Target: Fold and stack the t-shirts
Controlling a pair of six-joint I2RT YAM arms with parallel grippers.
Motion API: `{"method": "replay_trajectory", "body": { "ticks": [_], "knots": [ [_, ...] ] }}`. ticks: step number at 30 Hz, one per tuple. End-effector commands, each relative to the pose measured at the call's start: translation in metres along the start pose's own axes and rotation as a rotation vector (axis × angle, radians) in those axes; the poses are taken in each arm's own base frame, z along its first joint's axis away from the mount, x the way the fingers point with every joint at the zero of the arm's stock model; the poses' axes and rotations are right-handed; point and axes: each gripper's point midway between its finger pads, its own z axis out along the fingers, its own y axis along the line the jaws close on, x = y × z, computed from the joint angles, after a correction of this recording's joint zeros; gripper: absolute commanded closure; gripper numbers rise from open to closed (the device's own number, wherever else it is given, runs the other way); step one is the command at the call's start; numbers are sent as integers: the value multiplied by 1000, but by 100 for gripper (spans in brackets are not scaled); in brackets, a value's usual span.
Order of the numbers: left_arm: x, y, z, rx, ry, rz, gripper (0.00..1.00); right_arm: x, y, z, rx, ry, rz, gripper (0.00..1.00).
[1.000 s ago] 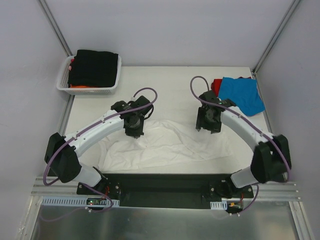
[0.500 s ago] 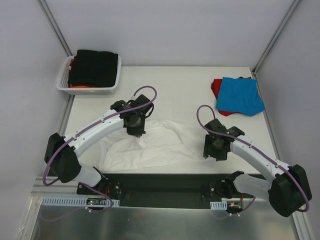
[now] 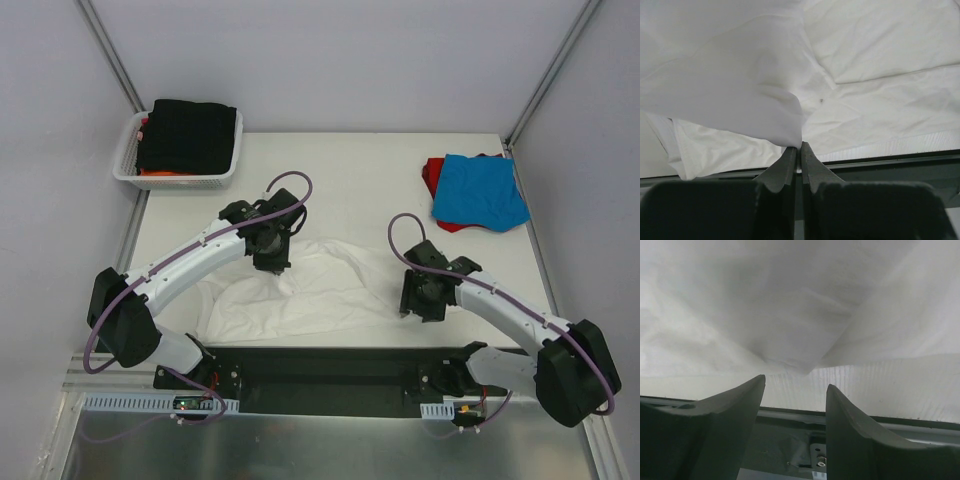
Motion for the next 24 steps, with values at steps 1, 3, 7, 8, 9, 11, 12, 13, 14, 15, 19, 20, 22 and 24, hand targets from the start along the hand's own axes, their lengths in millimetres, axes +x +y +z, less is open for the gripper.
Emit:
{"method": "replay_trajectory", "body": {
  "ticks": [1, 3, 7, 8, 9, 11, 12, 13, 14, 15, 19, 20, 22, 24],
  "knots": [
    [-4, 1, -6, 1, -6, -12, 100, -4, 14, 5, -36, -2, 19, 44],
    [-5, 0, -6, 3, -5, -12, 100, -4, 16, 9, -31, 11, 14, 44],
    [-7, -2, -7, 3, -5, -9, 100, -9, 24, 14, -41, 15, 8, 45],
    [-9, -3, -7, 6, -9, -7, 100, -10, 26, 14, -43, 14, 9, 45],
    [-9, -2, -7, 2, -6, -5, 100, -10, 27, 16, -40, 17, 5, 45],
    [-11, -3, -8, 4, -12, -2, 100, -14, 31, 15, -48, 10, 4, 46],
    [-10, -3, -7, 0, -6, 2, 100, -14, 32, 15, -49, 12, -1, 48],
    [-11, -3, -7, -1, -6, 0, 100, -16, 35, 16, -53, 12, -2, 65],
    [-11, -3, -7, 2, -6, 3, 100, -16, 36, 15, -55, 11, -4, 73],
    [-10, -2, -6, -2, -2, 3, 100, -16, 36, 15, -53, 14, -7, 76],
    [-9, -3, -5, 0, 4, 3, 100, -18, 38, 12, -54, 6, -11, 73],
    [-8, -3, -5, 1, 7, 0, 100, -19, 39, 11, -54, 4, -14, 73],
    [-8, -3, -4, 0, 10, -1, 100, -20, 38, 9, -49, 3, -15, 72],
    [-7, -4, -4, 2, 13, -4, 100, -21, 37, 7, -42, 1, -23, 72]
  ]
}}
